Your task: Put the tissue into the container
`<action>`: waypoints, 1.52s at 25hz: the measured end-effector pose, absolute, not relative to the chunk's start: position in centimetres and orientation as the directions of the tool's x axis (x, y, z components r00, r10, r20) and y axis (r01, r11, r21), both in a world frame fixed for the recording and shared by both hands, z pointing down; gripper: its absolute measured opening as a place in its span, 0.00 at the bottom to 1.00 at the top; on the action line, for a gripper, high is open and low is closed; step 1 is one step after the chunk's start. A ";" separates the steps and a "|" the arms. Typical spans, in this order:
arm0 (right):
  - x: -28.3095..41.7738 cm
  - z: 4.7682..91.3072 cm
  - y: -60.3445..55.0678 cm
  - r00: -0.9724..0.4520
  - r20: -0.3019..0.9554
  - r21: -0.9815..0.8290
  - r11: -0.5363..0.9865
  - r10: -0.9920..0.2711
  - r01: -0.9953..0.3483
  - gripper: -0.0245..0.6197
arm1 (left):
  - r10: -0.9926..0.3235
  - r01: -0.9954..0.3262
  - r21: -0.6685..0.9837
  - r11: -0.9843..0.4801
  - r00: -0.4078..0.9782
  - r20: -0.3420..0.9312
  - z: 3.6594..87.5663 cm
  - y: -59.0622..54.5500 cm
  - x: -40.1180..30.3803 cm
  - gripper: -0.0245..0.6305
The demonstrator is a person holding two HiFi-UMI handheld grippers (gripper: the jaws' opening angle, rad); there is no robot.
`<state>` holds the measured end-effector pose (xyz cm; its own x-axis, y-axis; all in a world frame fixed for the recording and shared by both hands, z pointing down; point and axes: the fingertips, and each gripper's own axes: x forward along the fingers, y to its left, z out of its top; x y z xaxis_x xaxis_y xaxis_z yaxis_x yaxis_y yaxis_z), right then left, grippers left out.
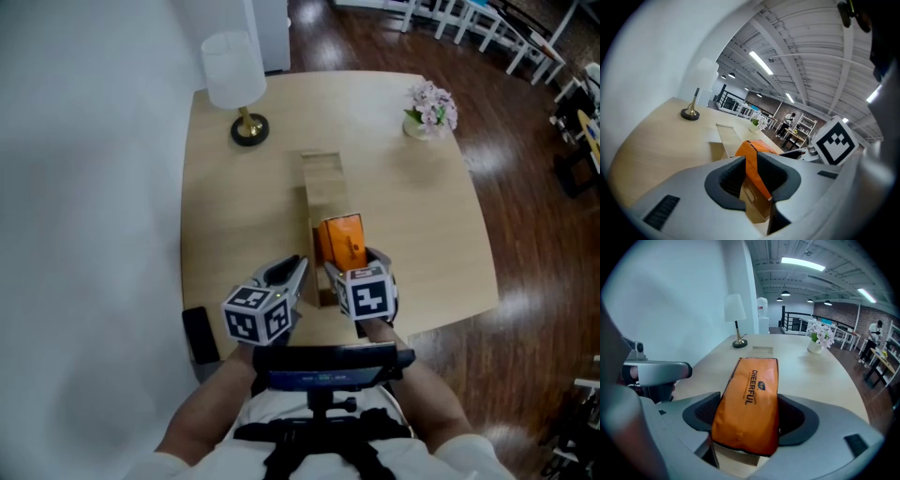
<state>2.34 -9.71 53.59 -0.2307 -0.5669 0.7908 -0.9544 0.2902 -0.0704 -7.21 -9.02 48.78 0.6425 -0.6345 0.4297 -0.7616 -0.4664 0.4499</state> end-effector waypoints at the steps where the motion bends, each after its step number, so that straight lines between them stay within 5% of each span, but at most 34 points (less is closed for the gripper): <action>1: 1.9 53.9 -9.6 -0.228 0.796 -0.066 0.294 -0.561 -0.953 0.63 | -0.632 -0.760 0.450 -0.469 0.644 0.430 48.8 -9.0 -7.3 0.15; 25: 0.7 59.7 -12.3 -0.122 0.844 0.030 0.273 -0.523 -0.962 0.60 | -0.625 -0.761 0.467 -0.450 0.642 0.444 49.6 -8.3 -8.9 0.15; 38: 0.8 59.0 -12.0 -0.211 0.816 -0.035 0.320 -0.537 -0.947 0.65 | -0.640 -0.769 0.472 -0.431 0.629 0.442 49.4 -8.2 -8.9 0.15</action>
<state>0.76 -12.02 59.03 -0.2115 -0.5374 0.8164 -0.9467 0.3201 -0.0345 -8.87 -8.24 49.43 0.6289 -0.6398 0.4418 -0.7694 -0.4305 0.4718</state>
